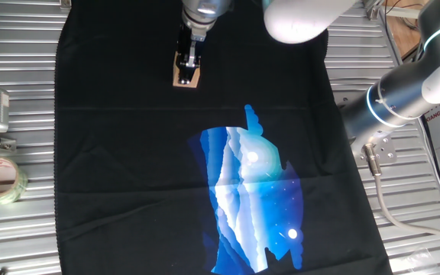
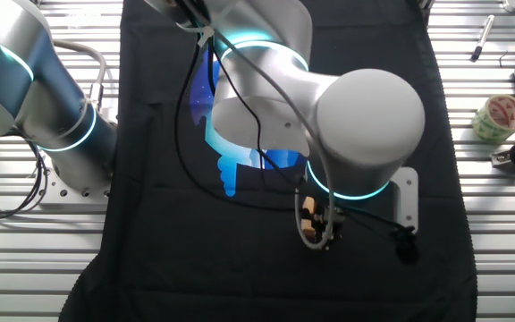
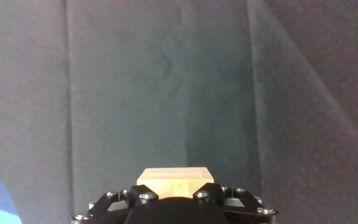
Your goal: Pick up the small block on the left and move it to the right
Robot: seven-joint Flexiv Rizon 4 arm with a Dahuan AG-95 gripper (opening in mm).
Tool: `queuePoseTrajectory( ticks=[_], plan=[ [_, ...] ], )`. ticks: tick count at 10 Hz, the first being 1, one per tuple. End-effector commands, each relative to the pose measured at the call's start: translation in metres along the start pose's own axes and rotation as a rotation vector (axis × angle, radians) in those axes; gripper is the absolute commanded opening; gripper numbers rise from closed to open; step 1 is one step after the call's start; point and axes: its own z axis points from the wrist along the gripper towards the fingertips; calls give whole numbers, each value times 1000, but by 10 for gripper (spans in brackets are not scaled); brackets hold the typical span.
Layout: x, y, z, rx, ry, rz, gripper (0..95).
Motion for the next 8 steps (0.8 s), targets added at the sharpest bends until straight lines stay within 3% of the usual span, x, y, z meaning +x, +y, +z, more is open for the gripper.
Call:
queuePoseTrajectory(
  ticks=[1,8],
  plan=[
    [-3,4,-1,-2,2,-1,0],
    [-9,11,-2,-6,17,-6,0]
  ],
)
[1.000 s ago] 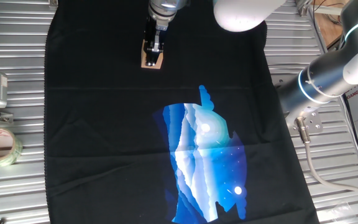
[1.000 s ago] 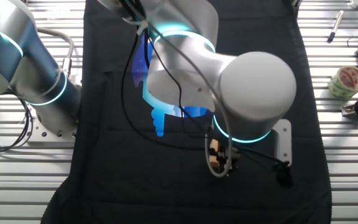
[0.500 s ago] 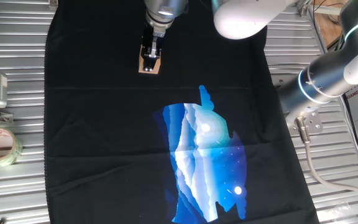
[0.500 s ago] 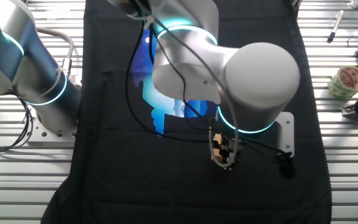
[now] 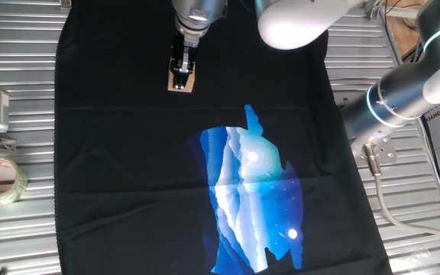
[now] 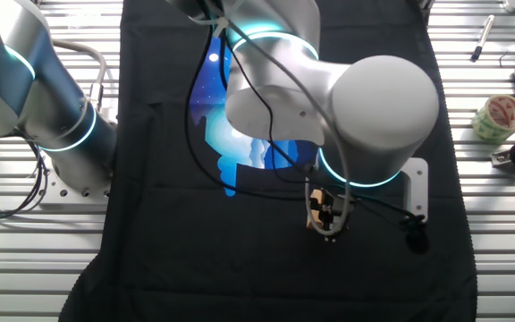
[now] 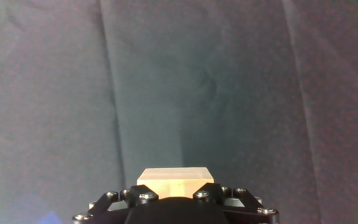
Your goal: Pick up the small block on the left and move it to the right
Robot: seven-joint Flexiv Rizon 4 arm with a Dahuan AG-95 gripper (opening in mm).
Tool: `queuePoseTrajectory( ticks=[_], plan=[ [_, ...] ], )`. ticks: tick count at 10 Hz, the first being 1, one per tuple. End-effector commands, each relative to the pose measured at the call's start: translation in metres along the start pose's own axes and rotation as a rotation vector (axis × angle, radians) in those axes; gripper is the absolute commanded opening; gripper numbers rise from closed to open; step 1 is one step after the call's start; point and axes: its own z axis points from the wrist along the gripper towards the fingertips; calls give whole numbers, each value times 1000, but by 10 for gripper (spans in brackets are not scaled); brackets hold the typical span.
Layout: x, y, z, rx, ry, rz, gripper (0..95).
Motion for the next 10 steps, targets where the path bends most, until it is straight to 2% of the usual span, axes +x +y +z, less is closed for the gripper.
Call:
queuePoseTrajectory(
  ticks=[1,4,10],
  plan=[
    [0,-1,0,10,6,-15,0],
    [0,-1,-1,3,2,50,0],
    [0,-1,-1,1,2,40,0]
  ],
)
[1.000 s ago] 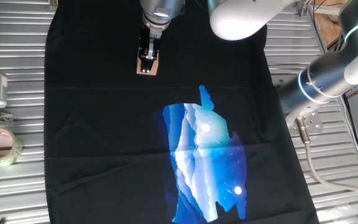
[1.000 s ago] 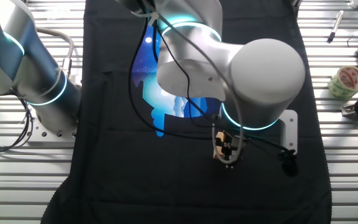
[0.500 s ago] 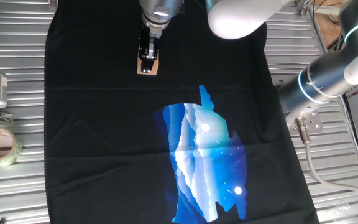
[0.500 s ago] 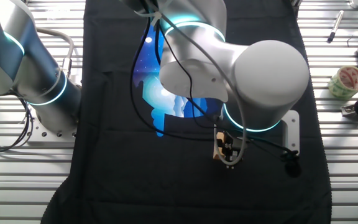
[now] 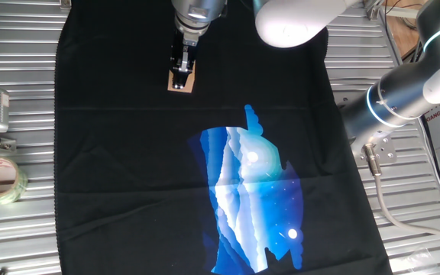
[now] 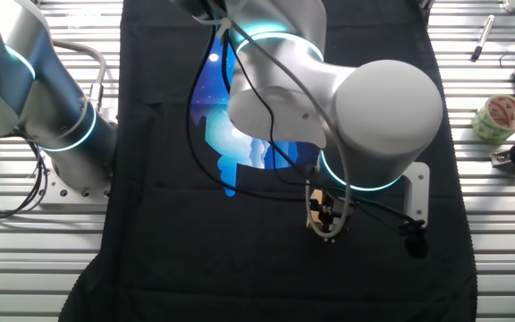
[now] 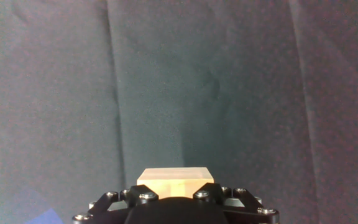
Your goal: Pick up the small block on the left and move it to the right
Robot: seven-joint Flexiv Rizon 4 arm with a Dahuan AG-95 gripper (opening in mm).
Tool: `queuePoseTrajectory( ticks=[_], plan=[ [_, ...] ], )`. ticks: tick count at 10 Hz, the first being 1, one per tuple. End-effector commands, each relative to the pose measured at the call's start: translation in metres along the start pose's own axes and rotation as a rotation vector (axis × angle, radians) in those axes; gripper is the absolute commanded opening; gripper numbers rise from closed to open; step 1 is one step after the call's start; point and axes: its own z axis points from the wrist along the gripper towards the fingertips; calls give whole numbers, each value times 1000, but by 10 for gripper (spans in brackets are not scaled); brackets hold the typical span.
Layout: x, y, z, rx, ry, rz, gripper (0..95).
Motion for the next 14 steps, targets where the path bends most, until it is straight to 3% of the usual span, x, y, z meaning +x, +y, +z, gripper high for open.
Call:
queuePoseTrajectory(
  ticks=[1,8,14],
  plan=[
    [0,0,0,0,4,5,0],
    [0,0,0,-1,4,-65,0],
    [0,0,0,2,13,-317,0]
  ],
)
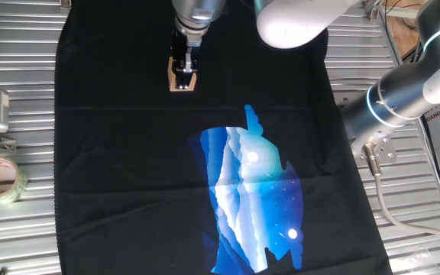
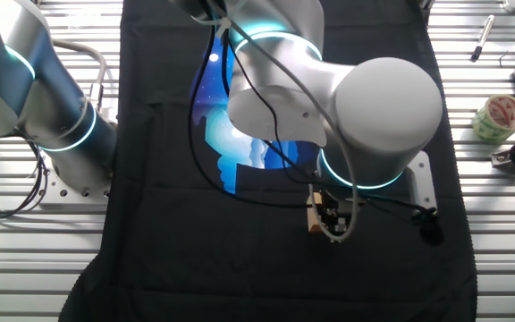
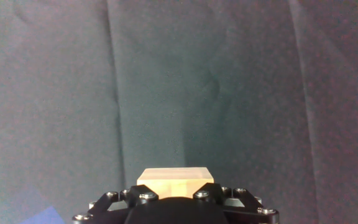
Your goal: Pick up the small block on the left and move it to the right
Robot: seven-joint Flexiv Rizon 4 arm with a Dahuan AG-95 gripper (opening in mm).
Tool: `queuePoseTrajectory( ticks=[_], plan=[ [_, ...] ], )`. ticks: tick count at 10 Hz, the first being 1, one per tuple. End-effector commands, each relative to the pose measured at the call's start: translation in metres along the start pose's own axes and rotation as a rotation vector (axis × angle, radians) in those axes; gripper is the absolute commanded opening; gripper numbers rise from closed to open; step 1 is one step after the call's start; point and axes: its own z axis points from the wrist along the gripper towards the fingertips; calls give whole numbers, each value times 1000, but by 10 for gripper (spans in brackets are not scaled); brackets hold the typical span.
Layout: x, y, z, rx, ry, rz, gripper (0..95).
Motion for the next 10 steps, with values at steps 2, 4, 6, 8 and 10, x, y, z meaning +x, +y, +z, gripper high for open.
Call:
queuePoseTrajectory(
  ticks=[2,4,6,8,10],
  plan=[
    [-1,0,0,-14,2,-119,0],
    [-1,0,0,-24,0,-142,0],
    [-1,0,0,-27,0,-155,0],
    [-1,0,0,-32,0,-170,0],
    [-1,0,0,-36,4,-179,0]
  ],
)
